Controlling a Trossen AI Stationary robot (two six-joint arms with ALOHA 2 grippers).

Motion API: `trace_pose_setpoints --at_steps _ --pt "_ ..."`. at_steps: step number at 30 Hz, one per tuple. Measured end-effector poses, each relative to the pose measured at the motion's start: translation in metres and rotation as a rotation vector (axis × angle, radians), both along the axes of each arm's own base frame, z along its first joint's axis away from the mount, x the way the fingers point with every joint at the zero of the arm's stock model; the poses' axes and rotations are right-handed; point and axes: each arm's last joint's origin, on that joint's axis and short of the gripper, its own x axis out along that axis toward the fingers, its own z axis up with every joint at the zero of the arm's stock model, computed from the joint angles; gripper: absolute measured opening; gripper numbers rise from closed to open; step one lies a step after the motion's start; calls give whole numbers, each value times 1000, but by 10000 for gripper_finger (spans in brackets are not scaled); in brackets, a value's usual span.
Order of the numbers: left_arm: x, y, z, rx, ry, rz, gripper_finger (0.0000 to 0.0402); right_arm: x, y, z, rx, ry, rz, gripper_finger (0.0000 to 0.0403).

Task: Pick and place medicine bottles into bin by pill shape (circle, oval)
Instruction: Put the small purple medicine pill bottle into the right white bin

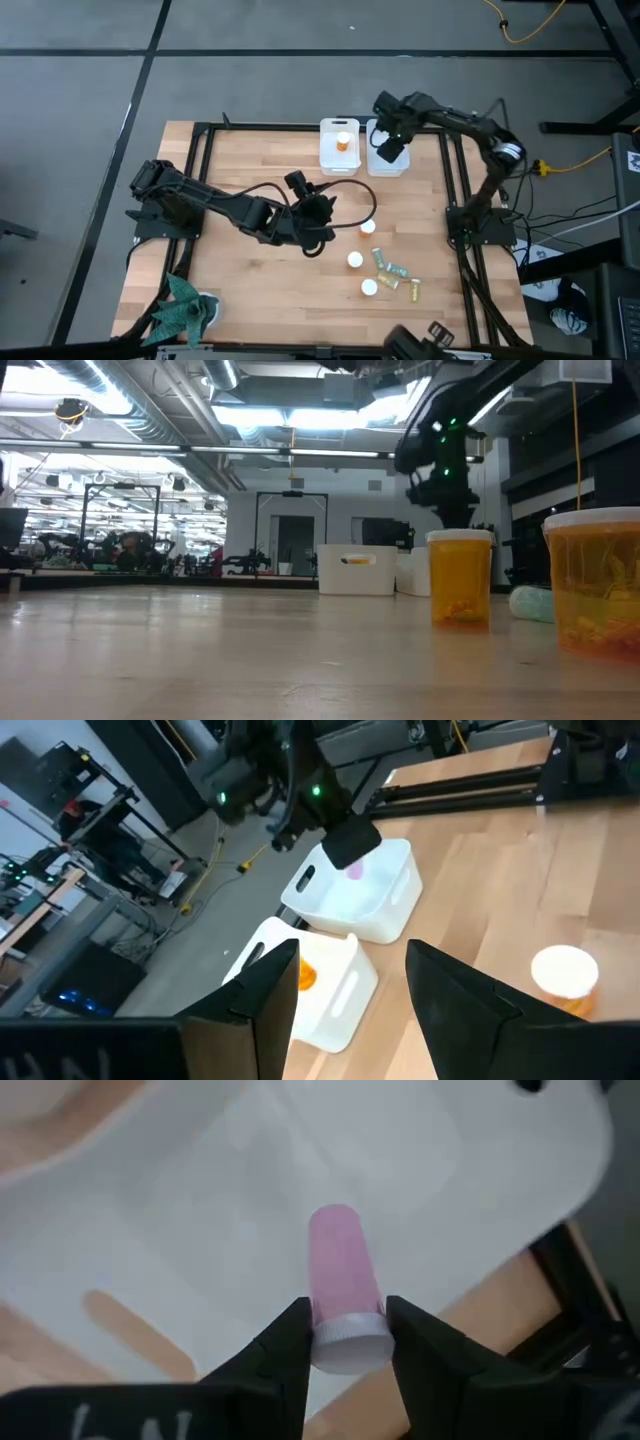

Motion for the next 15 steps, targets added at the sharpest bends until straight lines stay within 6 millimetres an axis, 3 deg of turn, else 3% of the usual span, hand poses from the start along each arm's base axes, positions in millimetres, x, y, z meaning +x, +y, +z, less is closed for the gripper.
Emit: trace_pose_setpoints --at_steps 8,15 --pt "-1 1 -2 8 29 2 176 17 -16 -30 100 104 51 122" --pt "-5 3 -7 31 100 3 176 20 -18 -40 166 85 107 122"
